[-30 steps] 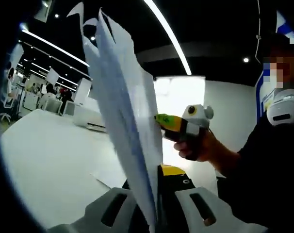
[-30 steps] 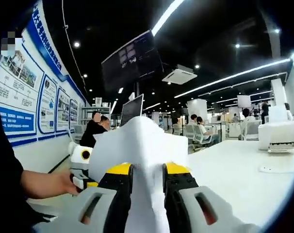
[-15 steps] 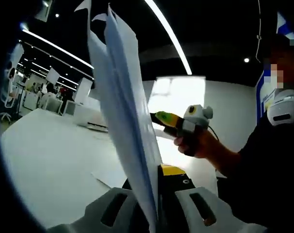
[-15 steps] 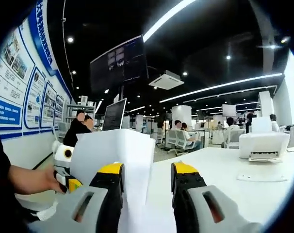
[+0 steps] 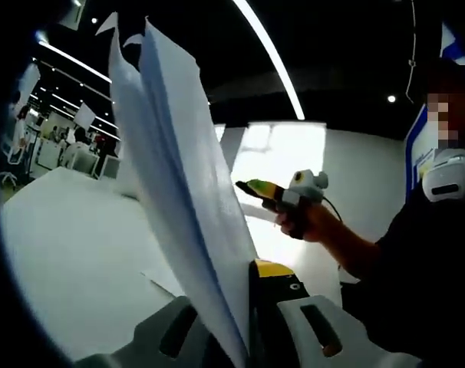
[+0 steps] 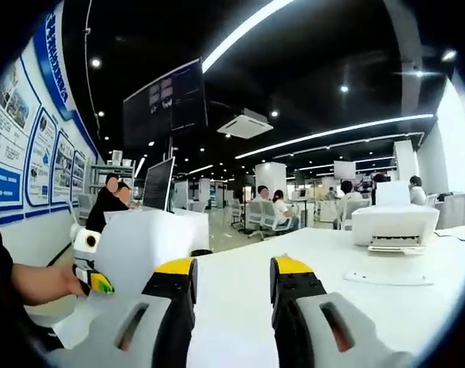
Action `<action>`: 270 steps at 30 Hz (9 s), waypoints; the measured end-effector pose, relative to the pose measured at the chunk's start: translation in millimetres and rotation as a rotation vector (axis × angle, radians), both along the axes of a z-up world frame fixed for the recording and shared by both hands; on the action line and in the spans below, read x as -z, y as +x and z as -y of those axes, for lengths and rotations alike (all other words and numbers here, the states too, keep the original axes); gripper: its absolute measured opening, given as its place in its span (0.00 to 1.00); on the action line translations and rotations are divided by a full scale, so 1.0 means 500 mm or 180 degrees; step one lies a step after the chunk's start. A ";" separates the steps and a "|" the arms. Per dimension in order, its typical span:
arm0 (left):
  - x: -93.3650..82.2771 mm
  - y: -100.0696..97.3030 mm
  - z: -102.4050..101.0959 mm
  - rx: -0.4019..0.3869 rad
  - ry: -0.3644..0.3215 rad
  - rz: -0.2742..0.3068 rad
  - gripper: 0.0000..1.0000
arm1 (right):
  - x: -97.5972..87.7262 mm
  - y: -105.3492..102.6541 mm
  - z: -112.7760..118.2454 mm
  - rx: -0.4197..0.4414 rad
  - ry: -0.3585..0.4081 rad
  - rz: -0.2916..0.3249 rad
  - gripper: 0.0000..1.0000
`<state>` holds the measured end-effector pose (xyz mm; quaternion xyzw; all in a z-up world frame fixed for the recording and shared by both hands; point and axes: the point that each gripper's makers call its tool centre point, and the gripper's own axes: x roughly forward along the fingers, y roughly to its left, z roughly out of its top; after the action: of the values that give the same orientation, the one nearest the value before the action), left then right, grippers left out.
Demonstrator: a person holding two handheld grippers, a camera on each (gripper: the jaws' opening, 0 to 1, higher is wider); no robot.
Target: Organize the stack of printing papers by aligning and flattening the scattered papers on the table
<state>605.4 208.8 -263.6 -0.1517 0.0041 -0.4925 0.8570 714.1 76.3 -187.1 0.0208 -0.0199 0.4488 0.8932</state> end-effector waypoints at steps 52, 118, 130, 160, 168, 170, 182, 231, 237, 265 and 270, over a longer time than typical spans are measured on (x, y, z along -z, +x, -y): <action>0.001 0.012 -0.015 0.0003 -0.0066 -0.0037 0.07 | 0.322 0.086 0.174 -0.1263 -0.1981 -0.0734 0.50; -0.001 0.011 -0.011 -0.0038 -0.0081 -0.0033 0.07 | -0.139 -0.075 0.223 -0.0697 0.1104 0.0093 0.00; 0.000 0.014 -0.015 -0.0057 -0.0083 -0.0030 0.08 | -0.200 -0.126 0.216 -0.0967 0.1621 0.0043 0.00; -0.004 0.026 -0.032 -0.0156 -0.0137 -0.0004 0.09 | 0.038 -0.156 0.068 -0.0446 0.1917 -0.0980 0.00; -0.007 0.028 -0.034 -0.0210 -0.0210 -0.0028 0.10 | 0.081 -0.162 0.050 -0.0223 0.1886 -0.1113 0.00; -0.009 0.029 -0.036 -0.0226 -0.0229 -0.0031 0.11 | 0.092 -0.162 0.042 -0.0197 0.1898 -0.1205 0.00; -0.023 0.063 -0.085 -0.0739 -0.0554 -0.0102 0.12 | 0.135 -0.175 -0.012 -0.0171 0.2065 -0.1633 0.00; -0.068 0.074 -0.144 -0.1063 -0.1418 0.0097 0.06 | 0.137 -0.246 -0.107 -0.0956 0.2369 -0.2140 0.00; -0.092 0.061 -0.126 -0.1074 -0.1345 0.0231 0.06 | 0.151 -0.235 -0.089 -0.0807 0.2156 -0.2077 0.11; -0.418 0.013 -0.001 -0.0365 -0.0575 0.1055 0.05 | 0.125 -0.175 -0.037 -0.0539 0.2250 -0.1755 0.67; -0.469 0.002 0.049 -0.0117 -0.0788 0.1070 0.05 | 0.090 -0.177 -0.041 -0.0732 0.2604 -0.1762 0.80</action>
<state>606.3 184.6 -28.8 -0.1716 -0.2022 -0.4919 0.8293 625.4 96.8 -232.1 0.4893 0.0459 0.4774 0.7284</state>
